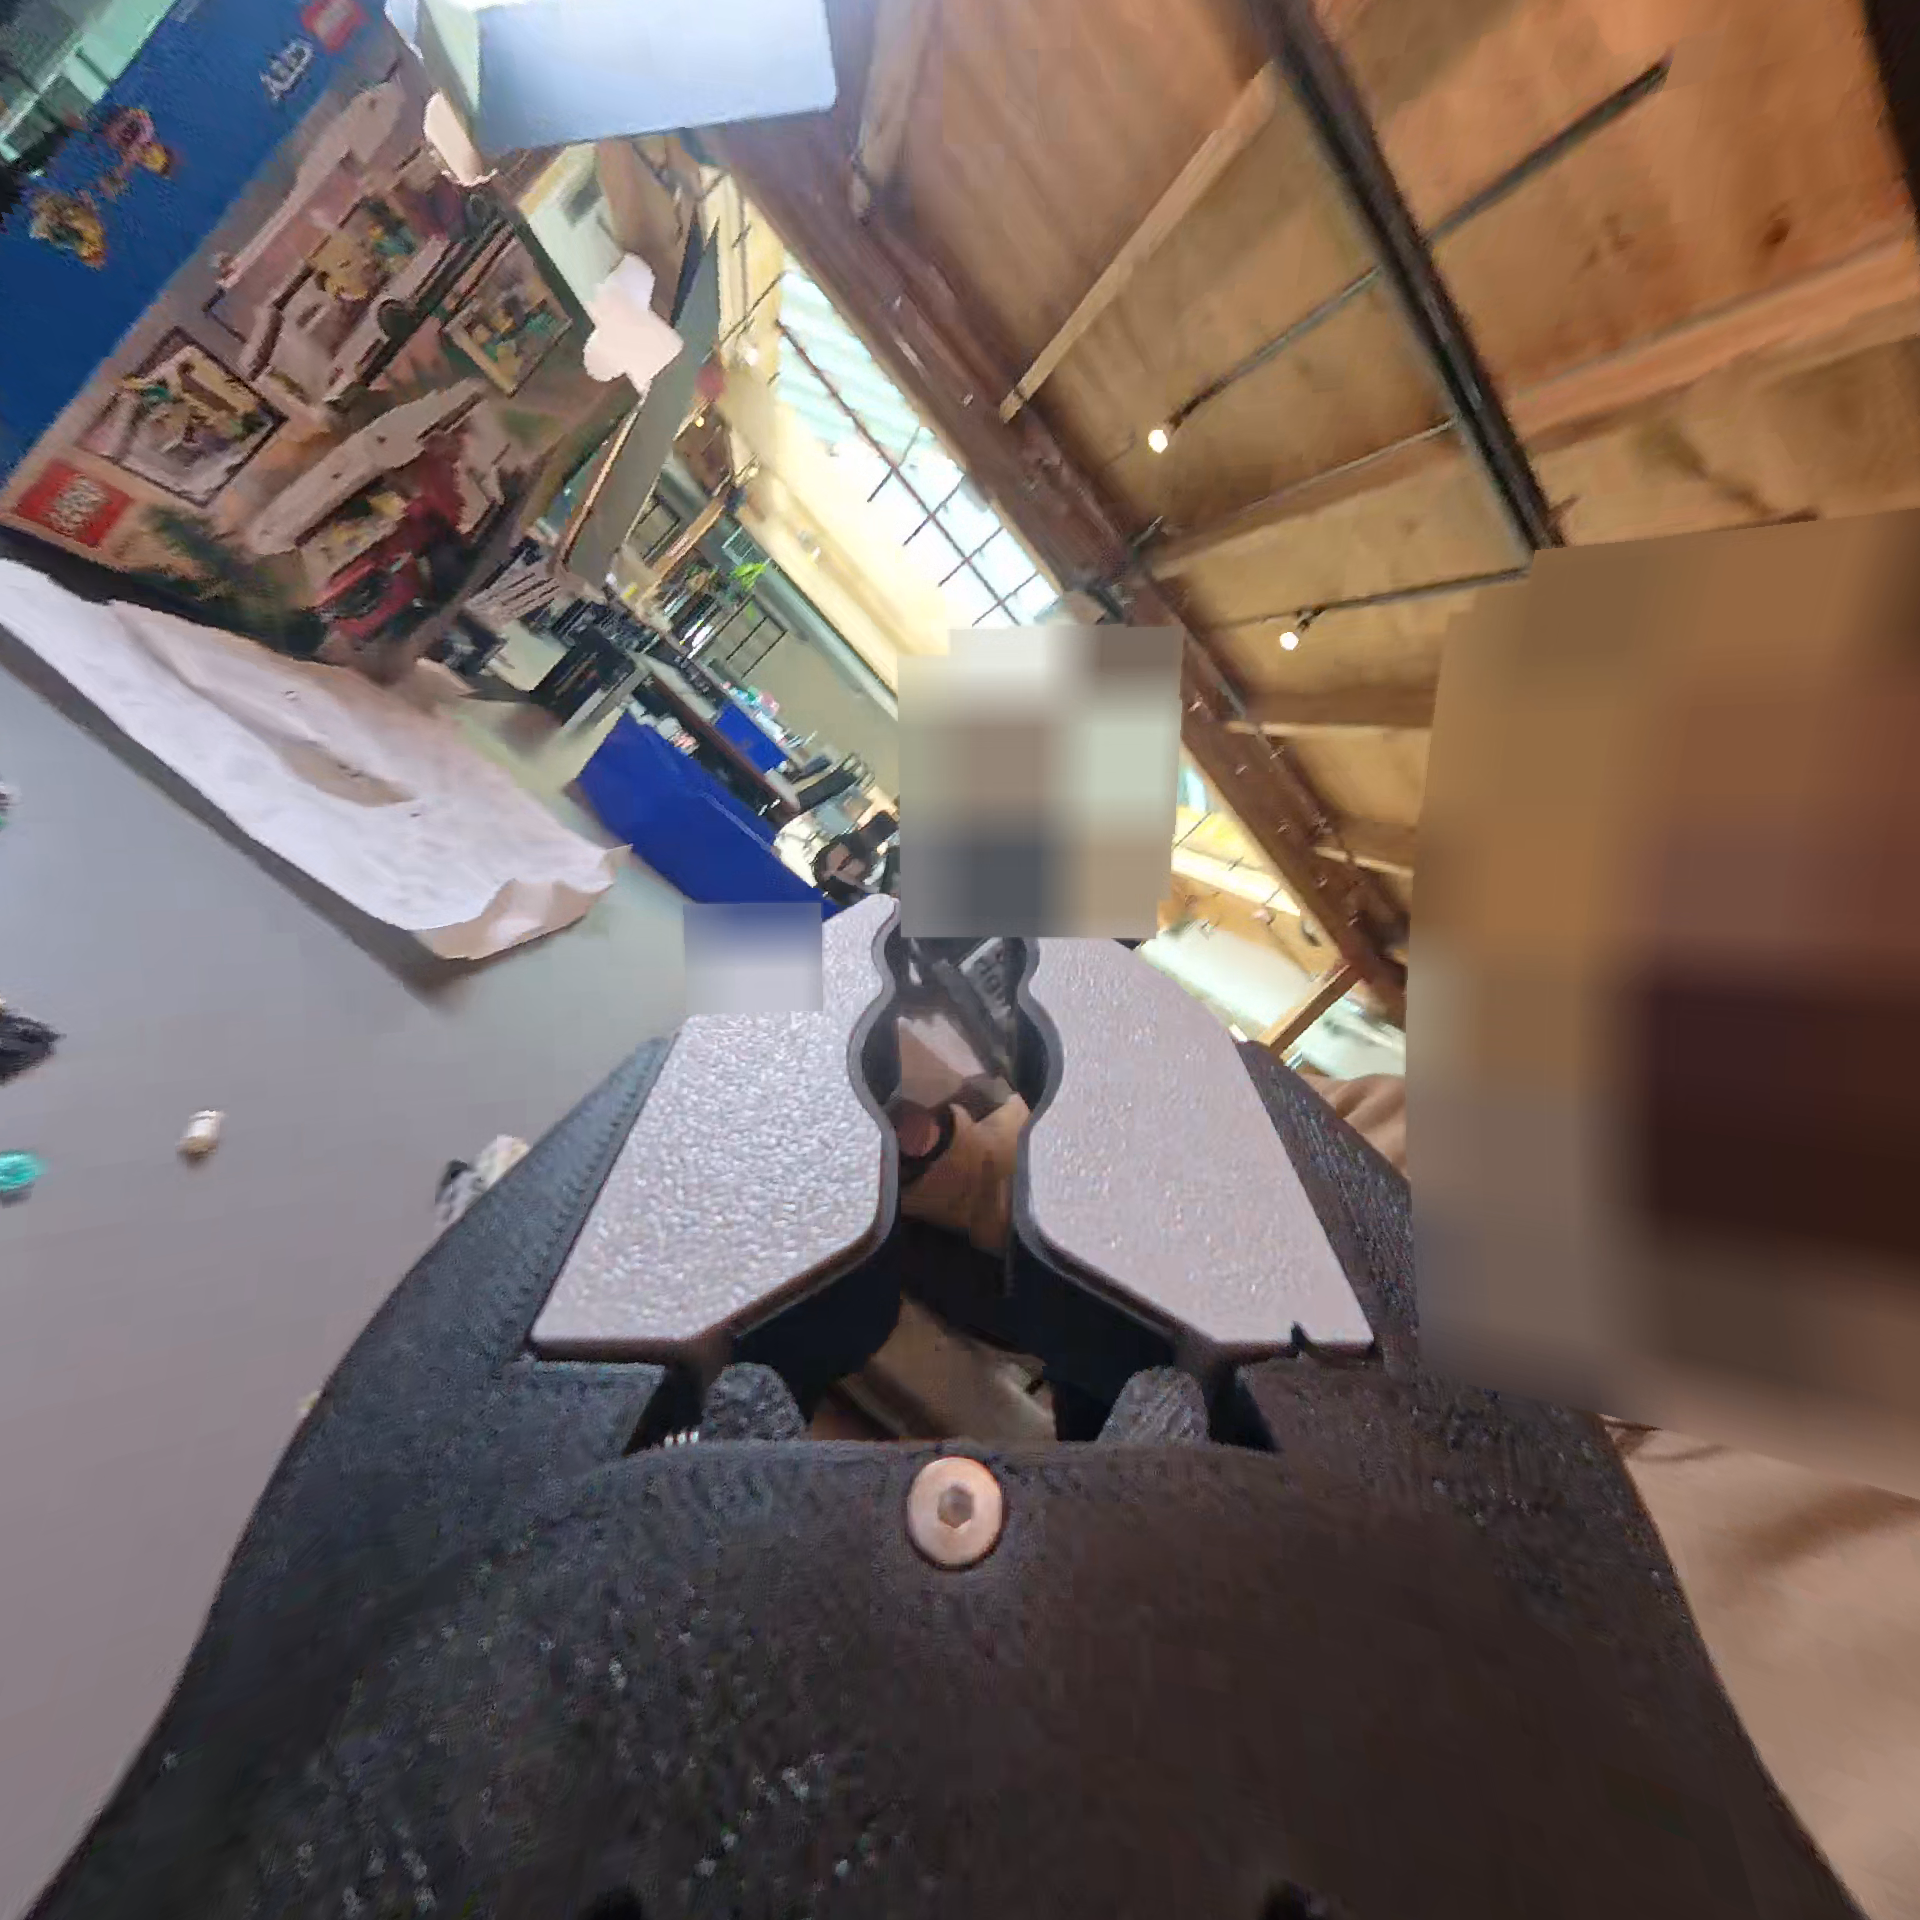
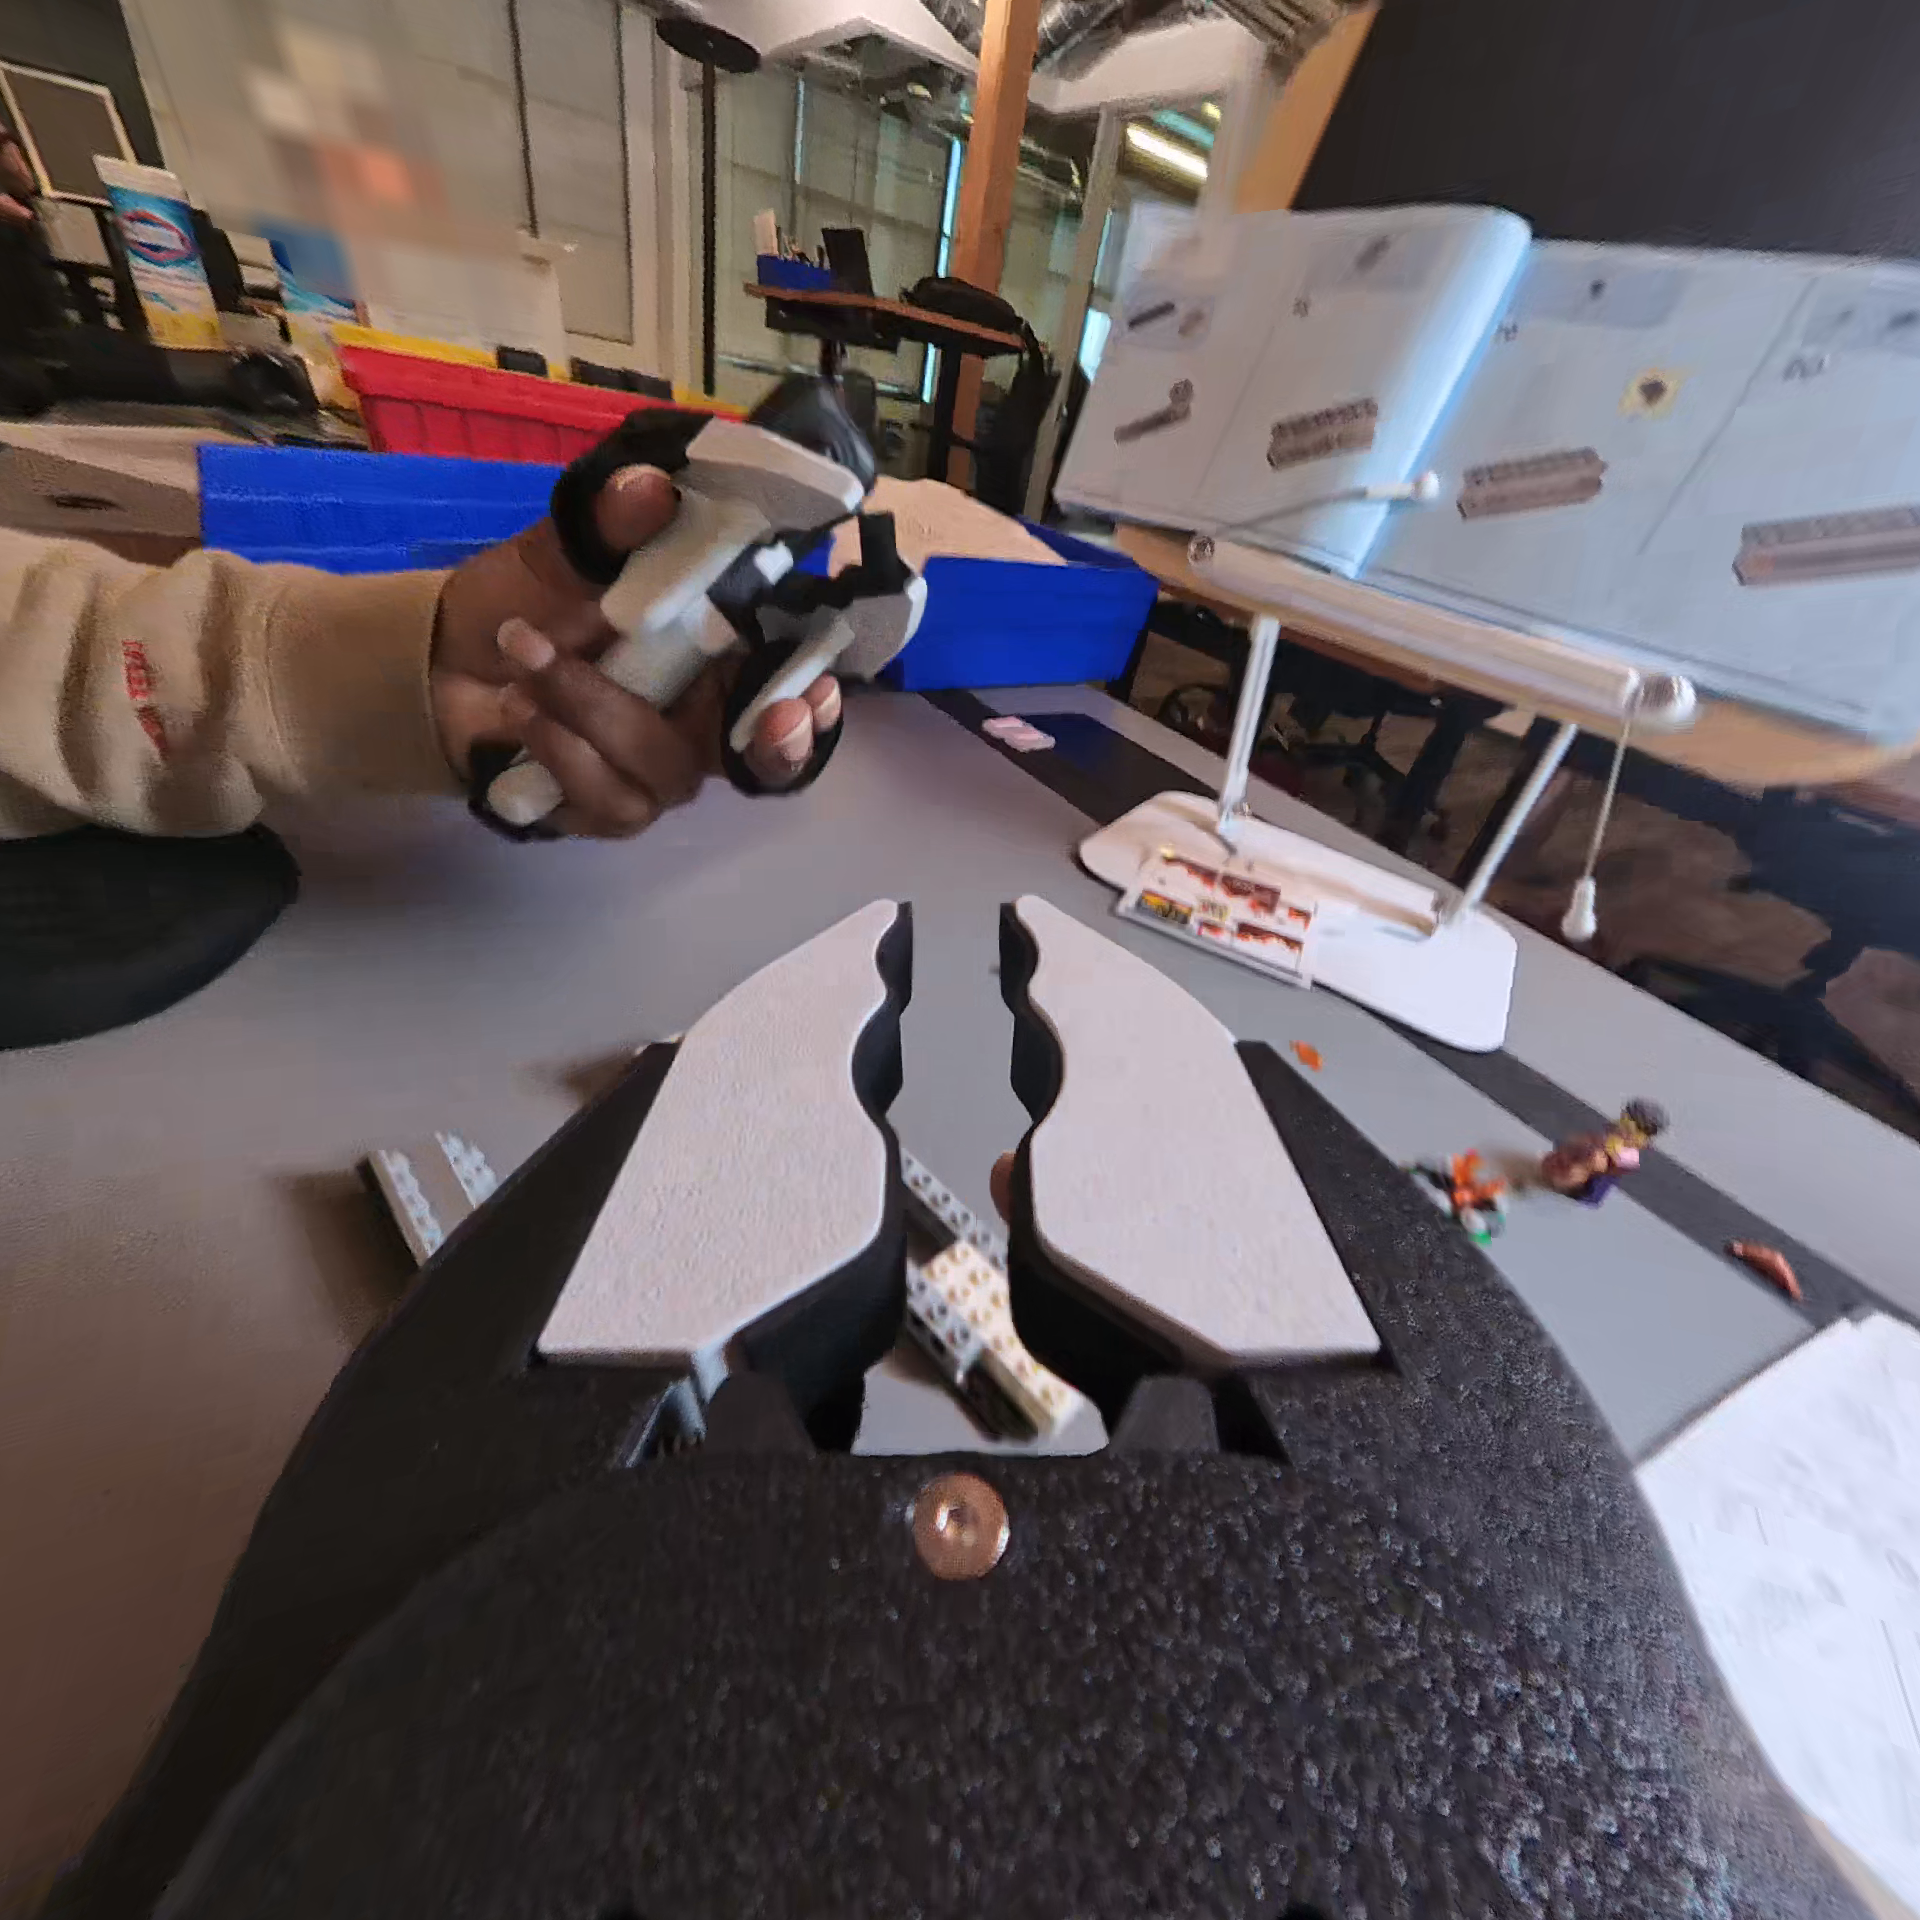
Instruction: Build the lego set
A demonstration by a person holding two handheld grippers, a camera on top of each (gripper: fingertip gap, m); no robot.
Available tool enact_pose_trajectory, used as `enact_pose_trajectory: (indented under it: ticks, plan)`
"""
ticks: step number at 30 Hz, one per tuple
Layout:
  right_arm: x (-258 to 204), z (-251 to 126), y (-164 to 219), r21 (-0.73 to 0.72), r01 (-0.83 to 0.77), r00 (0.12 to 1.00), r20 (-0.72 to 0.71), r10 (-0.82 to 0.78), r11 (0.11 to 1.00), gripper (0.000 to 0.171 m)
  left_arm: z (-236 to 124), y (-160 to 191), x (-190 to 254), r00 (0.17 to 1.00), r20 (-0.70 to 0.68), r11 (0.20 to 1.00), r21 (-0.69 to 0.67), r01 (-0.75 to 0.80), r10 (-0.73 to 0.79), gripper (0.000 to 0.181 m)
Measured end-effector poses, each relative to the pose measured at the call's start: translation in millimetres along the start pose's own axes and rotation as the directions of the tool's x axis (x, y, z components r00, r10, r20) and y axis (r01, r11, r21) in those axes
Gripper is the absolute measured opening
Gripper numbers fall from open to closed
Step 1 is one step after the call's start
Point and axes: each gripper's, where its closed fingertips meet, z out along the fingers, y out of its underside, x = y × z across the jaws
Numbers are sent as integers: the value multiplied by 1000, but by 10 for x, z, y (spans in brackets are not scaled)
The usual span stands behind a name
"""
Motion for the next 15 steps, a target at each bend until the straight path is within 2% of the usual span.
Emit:
enact_pose_trajectory:
  ticks: [6, 15]
  plan:
    - [-433, 336, -549, 141, 41, 989, 138, -60, 989, 16, -12, 227, 303, 997, -64, 996, 85, 36, -31, 17]
    - [-552, 604, -513, 110, 65, 983, 161, -82, 992, 12, -118, 289, 280, 999, -44, 998, 50, 27, -25, 17]
